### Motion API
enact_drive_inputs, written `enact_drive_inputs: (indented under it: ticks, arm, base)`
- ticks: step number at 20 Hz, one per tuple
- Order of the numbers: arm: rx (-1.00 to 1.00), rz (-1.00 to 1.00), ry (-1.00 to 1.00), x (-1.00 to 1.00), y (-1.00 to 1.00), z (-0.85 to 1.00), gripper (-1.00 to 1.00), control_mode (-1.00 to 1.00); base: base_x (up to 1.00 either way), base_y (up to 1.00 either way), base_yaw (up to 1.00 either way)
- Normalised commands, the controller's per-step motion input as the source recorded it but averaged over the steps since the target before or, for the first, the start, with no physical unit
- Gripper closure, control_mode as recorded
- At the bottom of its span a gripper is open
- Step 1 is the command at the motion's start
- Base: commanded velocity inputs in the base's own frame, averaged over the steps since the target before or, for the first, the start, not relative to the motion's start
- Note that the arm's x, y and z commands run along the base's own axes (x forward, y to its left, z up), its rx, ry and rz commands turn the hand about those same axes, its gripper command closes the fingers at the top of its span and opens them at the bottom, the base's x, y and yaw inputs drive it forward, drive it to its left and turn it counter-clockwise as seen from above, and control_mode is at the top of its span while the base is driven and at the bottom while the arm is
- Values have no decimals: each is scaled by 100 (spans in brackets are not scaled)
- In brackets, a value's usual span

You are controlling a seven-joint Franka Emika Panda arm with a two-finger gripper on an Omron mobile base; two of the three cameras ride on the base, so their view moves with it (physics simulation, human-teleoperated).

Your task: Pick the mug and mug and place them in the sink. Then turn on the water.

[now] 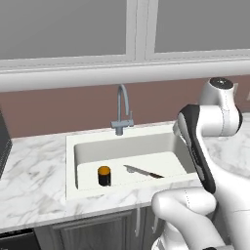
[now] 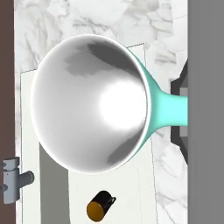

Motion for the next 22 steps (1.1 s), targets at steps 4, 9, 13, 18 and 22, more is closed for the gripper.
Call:
enact_drive_inputs:
  ticks: [4,9,13,18,22]
  arm:
    - [0,0,0,38,8,-52,100,-100]
    - [0,0,0,32,1,-53,100,-100]
    - [0,0,0,38,4,-59,100,-100]
    - [1,0,0,37,0,-57,100,-100]
    - [0,0,0,42,0,-48,100,-100]
  base:
    - [0,0,0]
    - [0,0,0]
    - [0,0,0]
    - [0,0,0]
    - [0,0,0]
